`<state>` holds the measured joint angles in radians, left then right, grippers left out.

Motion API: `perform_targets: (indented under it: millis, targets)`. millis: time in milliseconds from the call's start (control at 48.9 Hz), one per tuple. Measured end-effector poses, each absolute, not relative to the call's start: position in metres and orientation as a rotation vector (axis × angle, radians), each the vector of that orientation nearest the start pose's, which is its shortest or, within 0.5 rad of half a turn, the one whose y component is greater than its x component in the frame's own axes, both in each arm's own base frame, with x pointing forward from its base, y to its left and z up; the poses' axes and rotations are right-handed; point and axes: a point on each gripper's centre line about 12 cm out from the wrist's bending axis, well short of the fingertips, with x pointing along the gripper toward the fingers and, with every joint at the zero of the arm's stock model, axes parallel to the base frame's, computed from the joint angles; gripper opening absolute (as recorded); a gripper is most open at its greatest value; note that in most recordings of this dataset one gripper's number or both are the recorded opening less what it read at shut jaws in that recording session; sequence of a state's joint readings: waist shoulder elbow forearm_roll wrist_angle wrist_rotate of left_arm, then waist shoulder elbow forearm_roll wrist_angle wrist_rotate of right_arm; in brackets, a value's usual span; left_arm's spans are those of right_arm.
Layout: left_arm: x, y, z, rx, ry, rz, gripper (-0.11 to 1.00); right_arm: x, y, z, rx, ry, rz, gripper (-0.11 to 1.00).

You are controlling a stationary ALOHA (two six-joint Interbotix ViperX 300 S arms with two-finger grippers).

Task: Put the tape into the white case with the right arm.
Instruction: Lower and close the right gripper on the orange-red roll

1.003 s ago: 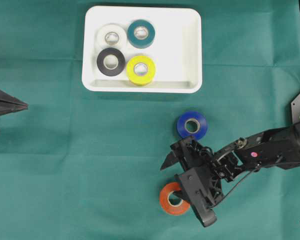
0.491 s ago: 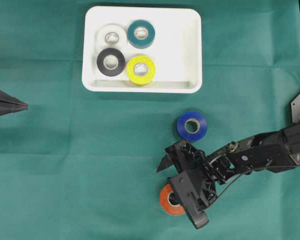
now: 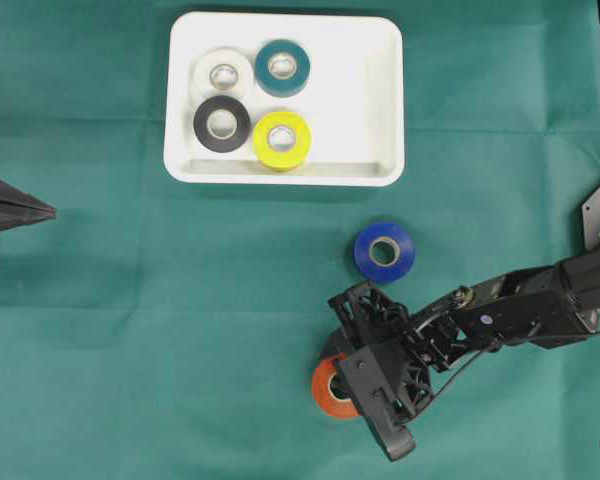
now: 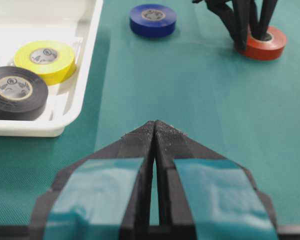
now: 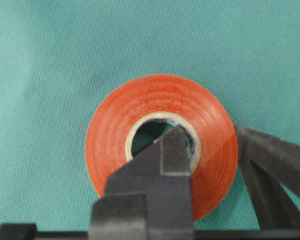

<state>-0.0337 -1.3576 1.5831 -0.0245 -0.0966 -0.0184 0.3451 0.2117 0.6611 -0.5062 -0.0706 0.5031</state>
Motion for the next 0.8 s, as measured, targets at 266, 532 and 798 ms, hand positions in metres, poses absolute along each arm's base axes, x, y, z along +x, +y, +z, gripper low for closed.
perform_targets:
  millis: [266, 532, 798]
  targets:
    - [0.129, -0.004, 0.166, -0.042, 0.130, -0.028, 0.00, 0.371, 0.137, 0.092, -0.129, 0.807, 0.358, 0.02]
    - [0.129, -0.004, 0.166, -0.041, 0.129, -0.027, 0.00, 0.370, 0.136, 0.100, -0.135, 0.803, 0.350, 0.02]
    - [0.129, -0.004, 0.166, -0.042, 0.130, -0.028, 0.00, 0.365, 0.130, 0.130, -0.160, 0.803, 0.299, 0.01]
